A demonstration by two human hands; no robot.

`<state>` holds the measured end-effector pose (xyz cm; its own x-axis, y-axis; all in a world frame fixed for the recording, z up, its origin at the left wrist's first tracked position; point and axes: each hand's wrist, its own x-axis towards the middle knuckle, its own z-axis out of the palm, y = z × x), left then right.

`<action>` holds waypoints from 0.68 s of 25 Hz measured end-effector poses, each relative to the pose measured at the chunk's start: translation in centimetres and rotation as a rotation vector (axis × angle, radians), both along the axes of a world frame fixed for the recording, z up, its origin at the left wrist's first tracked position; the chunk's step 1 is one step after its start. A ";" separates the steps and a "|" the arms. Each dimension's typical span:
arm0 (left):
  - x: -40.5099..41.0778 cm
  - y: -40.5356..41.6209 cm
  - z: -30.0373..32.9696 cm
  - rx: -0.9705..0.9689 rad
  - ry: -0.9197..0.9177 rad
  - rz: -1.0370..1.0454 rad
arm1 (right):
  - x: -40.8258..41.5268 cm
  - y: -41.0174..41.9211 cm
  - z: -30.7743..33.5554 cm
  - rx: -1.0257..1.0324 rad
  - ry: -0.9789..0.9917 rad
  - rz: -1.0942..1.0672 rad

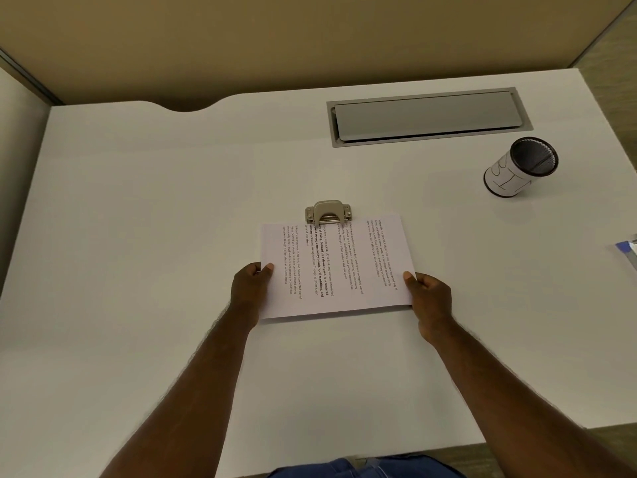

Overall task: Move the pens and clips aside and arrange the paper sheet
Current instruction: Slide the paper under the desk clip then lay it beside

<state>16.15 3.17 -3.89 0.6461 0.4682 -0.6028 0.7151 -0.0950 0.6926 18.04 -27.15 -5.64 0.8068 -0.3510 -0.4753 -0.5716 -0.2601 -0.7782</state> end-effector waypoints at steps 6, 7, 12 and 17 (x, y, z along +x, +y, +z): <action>0.3 0.2 -0.1 -0.001 0.001 0.002 | 0.0 0.2 -0.4 -0.039 -0.004 0.018; 0.4 0.2 -0.1 0.000 -0.001 -0.001 | 0.1 0.2 -0.4 -0.047 -0.008 0.020; 0.9 0.2 -0.2 0.007 -0.003 -0.007 | 0.6 0.5 -0.4 -0.079 -0.018 0.035; 0.9 0.3 -0.6 0.008 -0.008 -0.008 | 0.7 0.6 -0.1 -0.163 -0.040 0.083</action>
